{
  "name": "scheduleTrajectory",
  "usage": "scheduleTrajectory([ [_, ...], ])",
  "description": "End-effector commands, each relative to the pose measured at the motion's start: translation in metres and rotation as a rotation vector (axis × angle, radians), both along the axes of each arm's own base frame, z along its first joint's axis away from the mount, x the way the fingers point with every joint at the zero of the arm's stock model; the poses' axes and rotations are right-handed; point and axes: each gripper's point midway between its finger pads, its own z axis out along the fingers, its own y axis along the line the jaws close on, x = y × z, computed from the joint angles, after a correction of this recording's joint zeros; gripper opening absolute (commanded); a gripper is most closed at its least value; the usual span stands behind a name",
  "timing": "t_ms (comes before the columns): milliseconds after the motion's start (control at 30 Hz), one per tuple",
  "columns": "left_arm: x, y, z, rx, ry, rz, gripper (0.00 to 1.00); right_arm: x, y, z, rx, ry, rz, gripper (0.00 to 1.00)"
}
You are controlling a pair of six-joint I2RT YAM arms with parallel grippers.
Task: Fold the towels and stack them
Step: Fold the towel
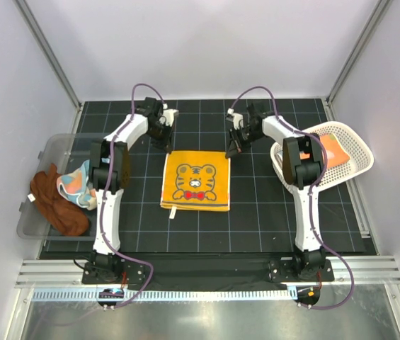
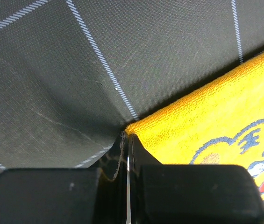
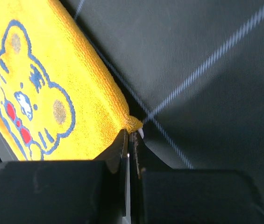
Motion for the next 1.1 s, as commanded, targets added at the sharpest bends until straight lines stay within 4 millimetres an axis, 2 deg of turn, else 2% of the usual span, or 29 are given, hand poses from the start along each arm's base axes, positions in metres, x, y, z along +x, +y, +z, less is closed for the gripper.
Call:
scheduleTrajectory([
  [0,-0.004,-0.006,0.024,-0.058,0.015,0.053,0.00,0.007,-0.003,0.054,-0.002,-0.123,-0.080,0.01],
  [33,-0.002,-0.008,0.043,-0.085,-0.016,0.096,0.00,0.006,-0.004,0.061,-0.012,-0.145,-0.098,0.01],
  [67,-0.004,-0.010,0.053,-0.105,-0.031,0.114,0.00,-0.005,-0.007,0.059,-0.029,-0.126,-0.111,0.01],
  [100,-0.007,-0.011,0.063,-0.127,-0.043,0.128,0.00,-0.008,-0.008,0.086,-0.026,-0.170,-0.141,0.01],
  [133,-0.021,-0.011,0.080,-0.147,-0.057,0.136,0.00,-0.014,-0.009,0.091,-0.040,-0.179,-0.156,0.01],
  [167,-0.024,-0.013,0.090,-0.158,-0.073,0.167,0.00,-0.024,-0.016,0.088,-0.097,-0.180,-0.189,0.01],
  [200,-0.032,-0.012,0.095,-0.165,-0.076,0.172,0.00,-0.031,-0.018,0.093,-0.110,-0.176,-0.212,0.01],
  [233,-0.049,-0.011,0.114,-0.174,-0.101,0.170,0.00,-0.041,-0.020,0.115,-0.104,-0.197,-0.245,0.01],
  [267,-0.058,-0.007,0.117,-0.155,-0.107,0.190,0.00,-0.057,-0.021,0.109,-0.126,-0.172,-0.249,0.01],
  [300,-0.068,-0.007,0.126,-0.161,-0.123,0.188,0.00,-0.068,-0.019,0.113,-0.135,-0.174,-0.247,0.01],
  [333,-0.078,-0.008,0.133,-0.173,-0.129,0.185,0.00,-0.081,-0.021,0.133,-0.138,-0.219,-0.251,0.01],
  [367,-0.099,-0.004,0.144,-0.185,-0.142,0.186,0.00,-0.101,-0.015,0.128,-0.165,-0.199,-0.245,0.01],
  [400,-0.112,-0.010,0.150,-0.204,-0.143,0.173,0.00,-0.113,-0.013,0.134,-0.166,-0.207,-0.238,0.01],
  [433,-0.123,-0.010,0.154,-0.206,-0.150,0.170,0.00,-0.128,-0.013,0.151,-0.158,-0.227,-0.240,0.01],
  [467,-0.142,-0.010,0.167,-0.219,-0.181,0.166,0.00,-0.146,-0.007,0.151,-0.171,-0.222,-0.228,0.01],
  [533,-0.166,-0.016,0.176,-0.230,-0.184,0.150,0.00,-0.169,-0.004,0.162,-0.167,-0.216,-0.219,0.01],
  [567,-0.174,-0.018,0.182,-0.233,-0.195,0.145,0.00,-0.181,-0.005,0.177,-0.137,-0.239,-0.226,0.01],
  [600,-0.181,-0.015,0.193,-0.228,-0.228,0.153,0.00,-0.187,-0.003,0.184,-0.131,-0.254,-0.227,0.01],
  [667,-0.191,-0.016,0.199,-0.221,-0.219,0.169,0.00,-0.195,-0.007,0.205,-0.099,-0.302,-0.235,0.01],
  [700,-0.188,-0.014,0.209,-0.216,-0.237,0.188,0.00,-0.194,-0.009,0.212,-0.094,-0.326,-0.238,0.01],
  [767,-0.179,-0.005,0.214,-0.164,-0.249,0.241,0.00,-0.182,-0.013,0.228,-0.107,-0.393,-0.268,0.01],
  [800,-0.166,-0.004,0.221,-0.149,-0.266,0.264,0.00,-0.174,-0.013,0.225,-0.133,-0.403,-0.254,0.01],
  [833,-0.158,0.002,0.218,-0.105,-0.271,0.292,0.00,-0.164,-0.010,0.237,-0.125,-0.440,-0.256,0.01],
  [867,-0.150,0.005,0.216,-0.074,-0.272,0.312,0.00,-0.155,-0.008,0.237,-0.135,-0.450,-0.253,0.01],
  [900,-0.133,0.003,0.214,-0.047,-0.268,0.326,0.00,-0.143,-0.004,0.227,-0.164,-0.448,-0.238,0.01],
  [933,-0.124,0.005,0.210,-0.026,-0.262,0.336,0.00,-0.127,-0.003,0.233,-0.157,-0.472,-0.251,0.01],
  [967,-0.113,0.007,0.209,-0.022,-0.261,0.344,0.00,-0.116,-0.004,0.229,-0.168,-0.471,-0.256,0.01],
  [1000,-0.103,0.007,0.202,-0.013,-0.250,0.346,0.00,-0.100,-0.002,0.208,-0.200,-0.429,-0.257,0.01],
  [1067,-0.071,0.007,0.191,-0.007,-0.244,0.358,0.00,-0.075,-0.002,0.204,-0.181,-0.443,-0.246,0.01],
])
